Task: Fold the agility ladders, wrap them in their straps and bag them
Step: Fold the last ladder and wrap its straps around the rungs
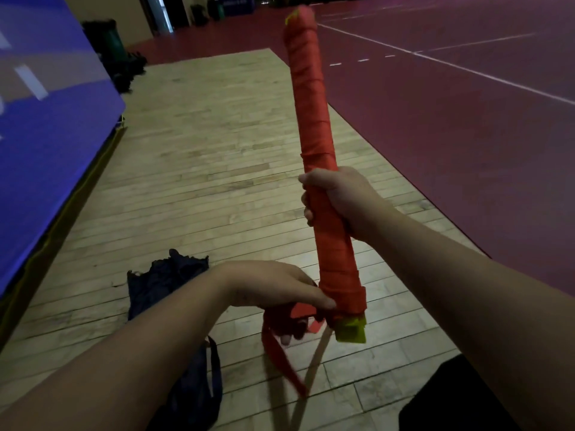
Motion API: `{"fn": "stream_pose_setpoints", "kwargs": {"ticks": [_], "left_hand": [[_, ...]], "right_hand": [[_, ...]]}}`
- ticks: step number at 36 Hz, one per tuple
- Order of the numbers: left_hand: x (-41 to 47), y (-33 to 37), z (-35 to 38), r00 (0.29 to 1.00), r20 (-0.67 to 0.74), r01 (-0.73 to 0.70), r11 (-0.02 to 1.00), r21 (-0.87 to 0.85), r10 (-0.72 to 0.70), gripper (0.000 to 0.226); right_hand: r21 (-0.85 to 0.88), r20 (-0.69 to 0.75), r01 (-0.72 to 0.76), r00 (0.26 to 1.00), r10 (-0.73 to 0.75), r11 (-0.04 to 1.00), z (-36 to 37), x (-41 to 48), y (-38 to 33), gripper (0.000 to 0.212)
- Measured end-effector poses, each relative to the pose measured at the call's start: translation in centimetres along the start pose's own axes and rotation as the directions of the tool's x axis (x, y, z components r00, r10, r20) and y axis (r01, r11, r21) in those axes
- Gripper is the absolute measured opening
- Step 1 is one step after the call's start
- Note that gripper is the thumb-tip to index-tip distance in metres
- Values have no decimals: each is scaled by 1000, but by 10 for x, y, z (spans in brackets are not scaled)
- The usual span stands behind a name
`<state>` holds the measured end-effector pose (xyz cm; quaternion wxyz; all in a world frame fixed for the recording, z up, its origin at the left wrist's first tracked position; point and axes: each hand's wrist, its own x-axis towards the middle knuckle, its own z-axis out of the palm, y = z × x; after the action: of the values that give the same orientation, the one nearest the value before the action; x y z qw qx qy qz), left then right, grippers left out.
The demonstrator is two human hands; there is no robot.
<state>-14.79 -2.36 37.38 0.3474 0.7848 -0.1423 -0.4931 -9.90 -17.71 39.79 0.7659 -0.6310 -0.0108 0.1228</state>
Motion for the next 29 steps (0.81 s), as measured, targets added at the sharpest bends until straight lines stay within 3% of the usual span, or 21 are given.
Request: {"fn": "stream_pose_setpoints", "kwargs": {"ticks": [3, 6, 8, 10, 12, 16, 17, 22, 25, 27, 29], "left_hand": [[4, 2, 5, 993, -117, -22, 1000, -12, 20, 39], [13, 7, 15, 970, -242, -32, 999, -42, 21, 37], [22, 5, 20, 924, -377, -50, 997, 56, 67, 33], [23, 5, 20, 903, -420, -69, 995, 66, 90, 27], [16, 4, 12, 936, -342, -100, 995, -16, 88, 23], [0, 2, 1, 978, -114, -182, 981, -69, 173, 66], [-1, 2, 3, 976, -82, -210, 974, -82, 204, 68], [4, 0, 10, 973, 5, -227, 962, -153, 231, 55], [3, 0, 7, 977, 115, -159, 975, -156, 178, 48], [1, 2, 2, 983, 145, -109, 992, -58, 116, 45], [-3, 3, -5, 995, 94, -32, 984, 175, 16, 58]], "right_hand": [[-221, -159, 98, 978, -135, 970, 2, 2, 1, 10], [-310, -218, 150, 950, -224, 939, 4, 4, 1, 12], [-288, -181, 167, 957, -225, 943, 7, 4, 1, 14], [-146, -152, 141, 975, -163, 979, 8, 3, 0, 20], [2, -134, 105, 986, -104, 994, 5, 1, -6, 28], [297, 26, 19, 999, -28, 955, -3, -3, -17, 31], [323, 87, -17, 996, -12, 946, -3, -5, -18, 34], [341, 344, -182, 937, 58, 922, 7, -10, -9, 27], [256, 312, -180, 945, 95, 950, 6, -9, -7, 15], [186, 269, -143, 959, 90, 972, 3, -8, -7, 15], [120, 238, -85, 970, 55, 989, 1, -8, -7, 15]]}}
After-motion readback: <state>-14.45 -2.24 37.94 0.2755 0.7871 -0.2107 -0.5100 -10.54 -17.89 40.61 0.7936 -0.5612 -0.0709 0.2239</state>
